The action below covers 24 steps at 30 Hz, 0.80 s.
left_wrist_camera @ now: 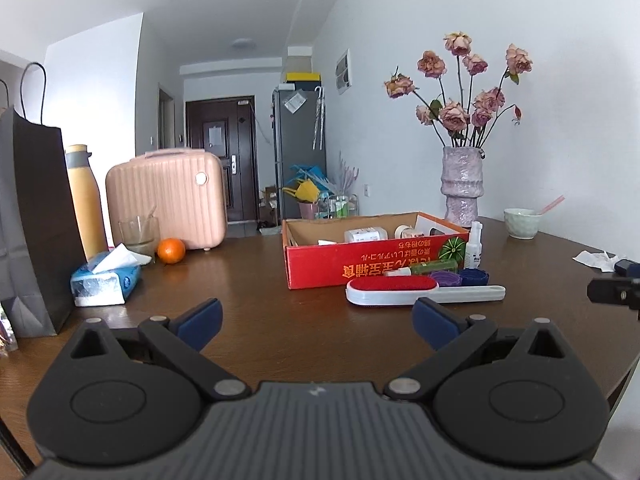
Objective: Organize rigid objects
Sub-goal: 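Withdraw both grippers from the box back over the table, then grasp the red-and-white lint roller with the left gripper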
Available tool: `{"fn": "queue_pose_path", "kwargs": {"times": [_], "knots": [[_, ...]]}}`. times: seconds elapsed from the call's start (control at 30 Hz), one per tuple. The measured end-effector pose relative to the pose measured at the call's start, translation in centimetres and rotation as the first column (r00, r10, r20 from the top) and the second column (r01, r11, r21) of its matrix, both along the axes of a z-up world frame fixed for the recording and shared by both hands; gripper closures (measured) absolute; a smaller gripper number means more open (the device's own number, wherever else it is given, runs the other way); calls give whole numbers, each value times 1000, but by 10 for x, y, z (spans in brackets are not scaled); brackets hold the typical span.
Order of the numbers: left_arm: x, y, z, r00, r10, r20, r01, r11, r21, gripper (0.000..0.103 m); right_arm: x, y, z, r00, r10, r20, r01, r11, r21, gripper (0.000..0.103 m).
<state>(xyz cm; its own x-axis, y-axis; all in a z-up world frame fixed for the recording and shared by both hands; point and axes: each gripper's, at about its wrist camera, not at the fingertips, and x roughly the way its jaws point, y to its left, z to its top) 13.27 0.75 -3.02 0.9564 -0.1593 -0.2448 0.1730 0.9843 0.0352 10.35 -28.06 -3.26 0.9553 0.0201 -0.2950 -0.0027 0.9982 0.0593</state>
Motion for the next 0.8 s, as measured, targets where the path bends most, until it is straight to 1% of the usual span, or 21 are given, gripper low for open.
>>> {"fn": "queue_pose_path", "kwargs": {"times": [0.1, 0.13, 0.2, 0.27, 0.3, 0.33, 0.37, 0.4, 0.43, 0.47, 0.53, 0.57, 0.6, 0.63, 0.67, 0.7, 0.73, 0.77, 0.8], "knots": [[17, -6, -2, 999, -21, -30, 21, 1000, -8, 0, 11, -4, -7, 1000, -22, -23, 22, 1000, -3, 4], [23, -8, -2, 999, -26, -40, 26, 1000, -7, 0, 16, -6, -8, 999, -18, -34, 18, 1000, 3, 6], [40, -15, -3, 998, -30, -64, 30, 1000, 1, 0, 29, -11, -11, 998, -7, -62, 9, 1000, 24, 9], [59, -23, -3, 995, -42, -89, 43, 999, 6, 0, 47, -18, -13, 996, 9, -93, -2, 998, 66, 10], [73, -26, -3, 992, -67, -109, 66, 998, -9, 0, 58, -22, -13, 994, 22, -112, -12, 996, 90, 13], [87, -29, -2, 987, -90, -136, 88, 996, -21, 0, 69, -26, -14, 991, 32, -132, -18, 994, 106, 20], [104, -32, -1, 978, -113, -177, 110, 994, -29, 0, 84, -31, -15, 987, 33, -160, -13, 993, 121, 23], [120, -35, -1, 970, -133, -206, 127, 991, -39, 0, 96, -35, -15, 984, 29, -178, -5, 991, 134, 30], [136, -38, 0, 963, -150, -225, 142, 989, -52, 0, 108, -40, -16, 981, 28, -194, 1, 989, 150, 34], [155, -42, 0, 958, -155, -241, 143, 988, -65, 0, 123, -45, -17, 978, 24, -207, 12, 985, 171, 34], [187, -47, -2, 947, -170, -273, 154, 985, -79, 7, 145, -53, -19, 977, 16, -215, 28, 979, 202, 36], [205, -49, -4, 939, -173, -298, 153, 984, -88, 15, 158, -56, -21, 974, 12, -228, 37, 977, 211, 39], [221, -52, -7, 930, -179, -321, 155, 983, -100, 22, 171, -59, -23, 969, 13, -247, 44, 974, 221, 48], [238, -54, -12, 919, -189, -347, 158, 980, -117, 25, 184, -62, -26, 964, 16, -265, 48, 971, 235, 60], [251, -55, -17, 908, -200, -368, 161, 978, -134, 26, 194, -64, -29, 960, 23, -278, 48, 968, 247, 63], [265, -57, -23, 896, -198, -398, 154, 978, -141, 30, 206, -66, -34, 954, 27, -298, 52, 966, 255, 71], [276, -58, -29, 885, -196, -423, 147, 978, -145, 33, 214, -68, -37, 949, 30, -313, 57, 963, 264, 76], [284, -59, -33, 878, -201, -434, 148, 977, -153, 37, 220, -69, -41, 947, 41, -319, 52, 959, 279, 77], [290, -60, -38, 870, -204, -449, 146, 976, -162, 43, 222, -69, -44, 950, 53, -307, 41, 955, 293, 78]]}}
